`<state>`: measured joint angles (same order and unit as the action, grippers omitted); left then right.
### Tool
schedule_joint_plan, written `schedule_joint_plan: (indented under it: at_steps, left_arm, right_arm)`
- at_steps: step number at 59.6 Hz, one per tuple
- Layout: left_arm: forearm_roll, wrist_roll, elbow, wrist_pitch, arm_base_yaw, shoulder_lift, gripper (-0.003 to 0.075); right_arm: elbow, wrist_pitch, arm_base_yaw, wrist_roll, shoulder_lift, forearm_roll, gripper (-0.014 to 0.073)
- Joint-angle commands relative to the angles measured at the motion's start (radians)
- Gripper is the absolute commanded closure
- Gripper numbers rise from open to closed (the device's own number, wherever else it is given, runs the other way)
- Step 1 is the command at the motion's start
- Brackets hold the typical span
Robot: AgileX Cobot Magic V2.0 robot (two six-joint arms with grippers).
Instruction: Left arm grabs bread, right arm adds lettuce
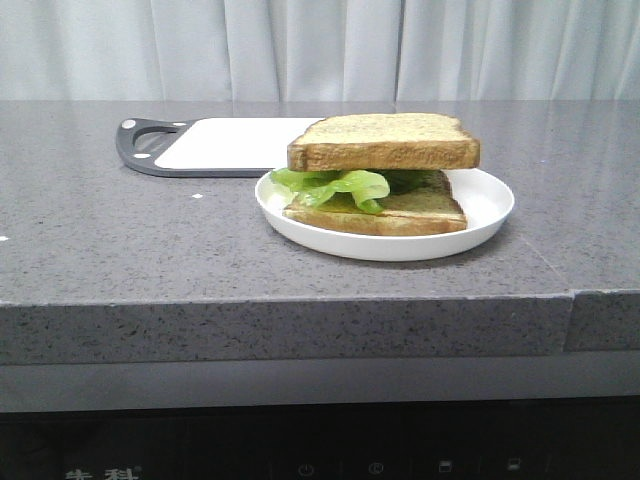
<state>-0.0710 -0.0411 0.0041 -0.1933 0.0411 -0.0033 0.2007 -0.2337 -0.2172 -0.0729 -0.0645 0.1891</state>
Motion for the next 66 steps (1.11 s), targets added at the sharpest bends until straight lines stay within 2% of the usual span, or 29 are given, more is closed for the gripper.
schedule_joint_plan:
  at_steps: [1, 11, 16, 20, 66]
  left_arm:
    - [-0.007, -0.007, 0.006, 0.086, 0.0, -0.019, 0.0741]
    - [-0.007, -0.007, 0.006, 0.086, 0.0, -0.019, 0.0741]
    - [-0.007, -0.007, 0.006, 0.086, 0.0, -0.019, 0.0741]
    - [-0.007, -0.007, 0.006, 0.086, 0.0, -0.019, 0.0741]
    - [-0.007, -0.007, 0.006, 0.086, 0.0, -0.019, 0.0741]
  right_arm:
    - [-0.038, 0.119, 0.075, 0.008, 0.008, -0.002, 0.0654]
    - [-0.168, 0.125, 0.192, 0.008, 0.098, -0.002, 0.0654]
    - [-0.201, 0.133, 0.218, 0.015, 0.096, -0.002, 0.0654]
    - [-0.227, 0.169, 0.218, 0.02, 0.096, -0.002, 0.0654]
    - [-0.225, 0.159, 0.217, 0.022, 0.096, -0.002, 0.0654]
